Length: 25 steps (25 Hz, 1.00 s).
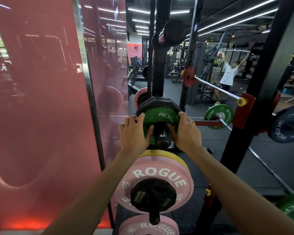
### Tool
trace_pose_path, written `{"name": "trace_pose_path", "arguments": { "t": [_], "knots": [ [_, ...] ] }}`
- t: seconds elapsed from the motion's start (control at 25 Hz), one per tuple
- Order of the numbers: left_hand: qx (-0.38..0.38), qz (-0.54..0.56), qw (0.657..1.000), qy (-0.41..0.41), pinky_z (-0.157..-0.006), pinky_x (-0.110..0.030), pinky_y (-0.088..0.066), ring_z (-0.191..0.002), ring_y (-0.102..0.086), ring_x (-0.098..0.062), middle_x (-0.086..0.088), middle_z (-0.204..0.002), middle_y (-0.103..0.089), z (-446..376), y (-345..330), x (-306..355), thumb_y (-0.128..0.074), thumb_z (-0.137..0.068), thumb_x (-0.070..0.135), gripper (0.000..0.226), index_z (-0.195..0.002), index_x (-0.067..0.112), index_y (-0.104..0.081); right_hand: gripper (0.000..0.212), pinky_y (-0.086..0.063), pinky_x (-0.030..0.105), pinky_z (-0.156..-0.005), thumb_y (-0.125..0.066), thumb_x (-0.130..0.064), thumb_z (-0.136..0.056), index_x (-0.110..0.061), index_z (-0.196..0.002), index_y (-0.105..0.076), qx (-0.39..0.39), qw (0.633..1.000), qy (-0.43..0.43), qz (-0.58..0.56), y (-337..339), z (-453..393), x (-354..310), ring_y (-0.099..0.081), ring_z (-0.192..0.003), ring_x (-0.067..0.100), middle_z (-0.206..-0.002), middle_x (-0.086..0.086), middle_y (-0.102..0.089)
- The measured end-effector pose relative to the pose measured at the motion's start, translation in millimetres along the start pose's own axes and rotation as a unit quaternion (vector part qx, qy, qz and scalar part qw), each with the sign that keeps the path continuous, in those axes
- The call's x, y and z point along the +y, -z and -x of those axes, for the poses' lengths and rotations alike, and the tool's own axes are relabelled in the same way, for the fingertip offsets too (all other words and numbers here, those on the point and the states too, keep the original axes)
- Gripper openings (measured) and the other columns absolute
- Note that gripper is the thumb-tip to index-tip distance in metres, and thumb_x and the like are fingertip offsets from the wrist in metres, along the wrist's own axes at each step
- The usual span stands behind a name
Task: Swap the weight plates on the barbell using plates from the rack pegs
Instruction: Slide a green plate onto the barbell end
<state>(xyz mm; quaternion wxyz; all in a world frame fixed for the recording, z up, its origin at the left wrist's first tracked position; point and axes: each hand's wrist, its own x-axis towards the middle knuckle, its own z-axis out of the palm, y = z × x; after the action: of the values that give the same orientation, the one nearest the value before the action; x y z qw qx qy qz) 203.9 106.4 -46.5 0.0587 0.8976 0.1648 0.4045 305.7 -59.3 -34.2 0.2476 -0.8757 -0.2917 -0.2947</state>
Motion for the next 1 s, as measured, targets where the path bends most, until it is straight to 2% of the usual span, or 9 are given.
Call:
{"name": "trace_pose_path", "arguments": {
  "t": [0.2,0.36,0.48,0.6,0.76,0.92,1.0],
  "knots": [
    [-0.021,0.045,0.999,0.000,-0.094,-0.046,-0.039,-0.114,-0.053,-0.028,-0.007,-0.123,-0.060,1,4,-2,-0.048,-0.096,0.050,0.051,-0.136,0.018,-0.046,0.055,-0.039,0.033,-0.060,-0.047,-0.058,-0.092,-0.012,-0.121,-0.041,-0.010,1.000,0.012,-0.024,3,-3,4,-0.056,-0.093,0.029,-0.106,0.011,-0.057],
    [0.005,0.072,0.997,-0.032,-0.091,-0.044,-0.040,-0.108,-0.056,-0.026,-0.004,-0.114,-0.062,5,12,-9,-0.051,-0.096,0.047,0.042,-0.128,0.020,-0.049,0.045,-0.037,0.031,-0.060,-0.044,-0.058,-0.093,-0.015,-0.106,-0.044,-0.018,0.998,0.052,-0.026,14,-5,10,-0.059,-0.086,0.027,-0.099,0.007,-0.061],
    [0.004,0.046,0.998,-0.040,-0.087,-0.043,-0.041,-0.104,-0.058,-0.024,-0.001,-0.108,-0.066,8,15,-13,-0.049,-0.095,0.053,0.043,-0.125,0.022,-0.049,0.041,-0.037,0.030,-0.059,-0.041,-0.056,-0.096,-0.017,-0.110,-0.044,0.000,0.998,0.063,-0.025,20,5,10,-0.061,-0.085,0.027,-0.097,0.007,-0.064],
    [-0.026,0.007,0.999,-0.021,-0.087,-0.044,-0.039,-0.105,-0.058,-0.028,-0.004,-0.107,-0.069,8,15,-10,-0.050,-0.096,0.054,0.049,-0.128,0.018,-0.050,0.039,-0.035,0.029,-0.052,-0.040,-0.052,-0.098,-0.017,-0.115,-0.045,0.005,0.999,0.041,-0.022,26,16,2,-0.063,-0.072,0.028,-0.088,0.006,-0.066],
    [-0.023,0.056,0.998,-0.014,-0.087,-0.045,-0.040,-0.100,-0.059,-0.030,-0.006,-0.097,-0.070,13,20,-10,-0.057,-0.093,0.049,0.043,-0.120,0.016,-0.052,0.038,-0.040,0.032,-0.053,-0.041,-0.046,-0.100,-0.014,-0.119,-0.045,0.005,1.000,0.022,-0.016,36,28,-4,-0.063,-0.071,0.032,-0.091,0.010,-0.067],
    [0.001,0.081,0.996,-0.025,-0.083,-0.043,-0.039,-0.089,-0.060,-0.029,-0.002,-0.084,-0.067,33,28,-10,-0.055,-0.092,0.055,0.041,-0.111,0.019,-0.051,0.036,-0.046,0.037,-0.056,-0.042,-0.045,-0.100,-0.014,-0.117,-0.046,0.015,0.999,0.022,-0.036,47,48,-10,-0.063,-0.072,0.033,-0.093,0.009,-0.066],
    [0.009,0.084,0.996,-0.024,-0.082,-0.042,-0.037,-0.087,-0.060,-0.028,-0.001,-0.082,-0.067,43,35,-9,-0.055,-0.091,0.056,0.042,-0.109,0.019,-0.051,0.035,-0.042,0.035,-0.056,-0.043,-0.044,-0.100,-0.014,-0.116,-0.046,0.016,0.998,0.023,-0.052,55,57,-13,-0.063,-0.073,0.033,-0.096,0.009,-0.066]
  ]
}}
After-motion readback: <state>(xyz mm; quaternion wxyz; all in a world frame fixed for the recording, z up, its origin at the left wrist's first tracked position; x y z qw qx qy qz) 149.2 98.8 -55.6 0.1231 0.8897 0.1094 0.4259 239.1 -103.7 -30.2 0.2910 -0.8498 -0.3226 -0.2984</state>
